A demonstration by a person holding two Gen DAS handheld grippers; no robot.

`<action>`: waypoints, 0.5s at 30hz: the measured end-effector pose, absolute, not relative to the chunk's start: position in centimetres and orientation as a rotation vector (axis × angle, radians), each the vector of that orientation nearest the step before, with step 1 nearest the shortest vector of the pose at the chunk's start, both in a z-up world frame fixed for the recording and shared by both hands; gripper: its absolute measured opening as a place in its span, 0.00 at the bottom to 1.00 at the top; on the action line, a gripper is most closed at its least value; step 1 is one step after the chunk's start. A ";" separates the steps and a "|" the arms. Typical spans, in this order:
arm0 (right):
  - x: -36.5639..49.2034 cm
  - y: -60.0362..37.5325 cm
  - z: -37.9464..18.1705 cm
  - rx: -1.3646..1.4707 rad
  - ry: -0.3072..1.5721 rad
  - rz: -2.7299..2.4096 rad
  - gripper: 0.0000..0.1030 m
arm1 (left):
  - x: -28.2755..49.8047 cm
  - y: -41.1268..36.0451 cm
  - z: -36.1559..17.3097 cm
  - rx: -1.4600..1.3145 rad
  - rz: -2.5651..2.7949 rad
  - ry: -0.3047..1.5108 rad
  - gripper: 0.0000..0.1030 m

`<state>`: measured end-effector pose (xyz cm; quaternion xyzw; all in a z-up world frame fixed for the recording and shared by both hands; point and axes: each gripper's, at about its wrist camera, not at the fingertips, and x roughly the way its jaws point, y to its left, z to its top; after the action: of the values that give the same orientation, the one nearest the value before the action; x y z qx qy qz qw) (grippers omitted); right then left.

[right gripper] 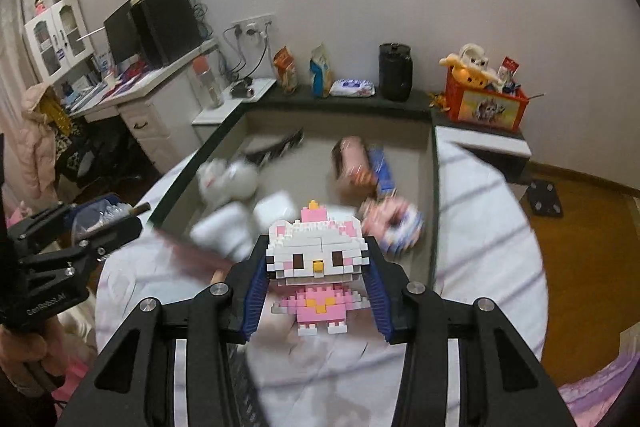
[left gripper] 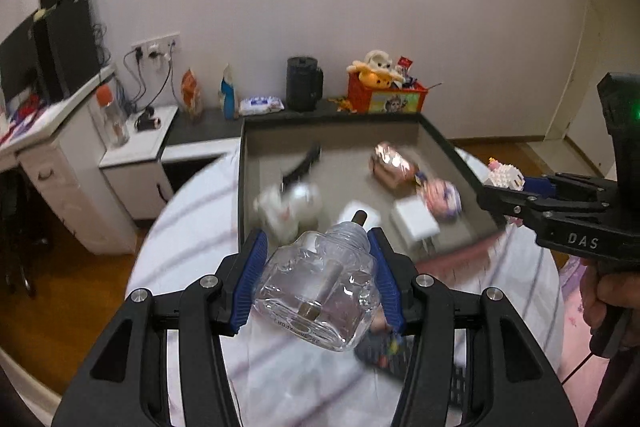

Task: Organize rigid objects
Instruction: 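Carry the glass bottle and block cat into the pink box and open both grippers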

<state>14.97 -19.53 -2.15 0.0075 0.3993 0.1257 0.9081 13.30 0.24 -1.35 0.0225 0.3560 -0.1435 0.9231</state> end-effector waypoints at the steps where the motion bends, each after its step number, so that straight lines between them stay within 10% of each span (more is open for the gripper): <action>1: 16.5 -19.6 -2.0 0.014 0.825 0.252 0.44 | 14.8 -0.2 -1.0 0.041 -0.303 0.732 0.51; 15: 29.8 -20.4 -5.8 0.040 0.961 0.193 0.44 | 29.8 -5.6 -4.4 0.063 -0.306 0.899 0.51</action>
<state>29.80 -20.36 -5.83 0.0192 0.4613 0.0927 0.8822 29.76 -5.62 -4.35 0.0302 0.4329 -0.1471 0.8888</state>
